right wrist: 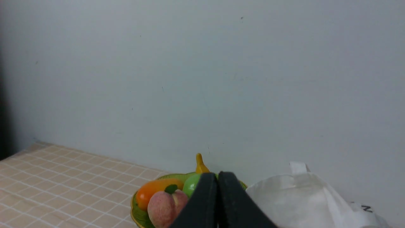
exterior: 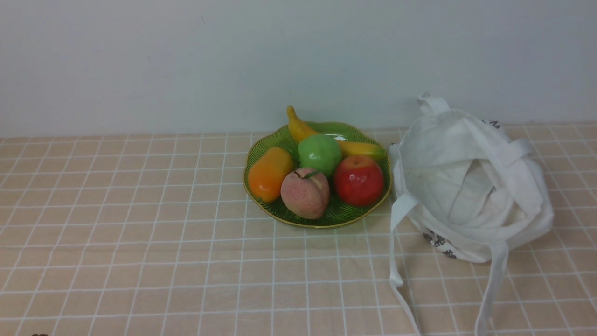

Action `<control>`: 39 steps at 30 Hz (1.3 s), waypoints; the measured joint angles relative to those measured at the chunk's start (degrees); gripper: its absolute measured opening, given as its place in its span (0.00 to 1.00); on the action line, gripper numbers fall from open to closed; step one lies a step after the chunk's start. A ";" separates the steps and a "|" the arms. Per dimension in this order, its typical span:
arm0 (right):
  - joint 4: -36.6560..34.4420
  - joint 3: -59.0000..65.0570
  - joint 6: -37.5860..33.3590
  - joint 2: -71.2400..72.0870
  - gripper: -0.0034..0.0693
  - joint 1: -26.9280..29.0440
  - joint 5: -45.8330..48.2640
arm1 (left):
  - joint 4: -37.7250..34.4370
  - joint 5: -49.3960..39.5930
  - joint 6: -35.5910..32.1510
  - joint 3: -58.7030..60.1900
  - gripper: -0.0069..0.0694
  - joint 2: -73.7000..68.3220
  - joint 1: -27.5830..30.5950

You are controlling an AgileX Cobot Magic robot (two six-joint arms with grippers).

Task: Take the fruit out of the bag on the brown coffee tablecloth and place them on the plate.

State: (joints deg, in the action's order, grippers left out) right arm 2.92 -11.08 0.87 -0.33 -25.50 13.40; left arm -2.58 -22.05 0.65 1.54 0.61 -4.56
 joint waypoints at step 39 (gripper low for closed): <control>-1.26 12.33 -0.21 0.97 0.03 21.36 8.12 | -0.05 0.00 0.00 0.00 0.08 0.00 0.00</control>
State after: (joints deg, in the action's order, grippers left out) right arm 1.65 1.25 0.67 0.64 -4.14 21.51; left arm -2.63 -22.05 0.65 1.54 0.61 -4.56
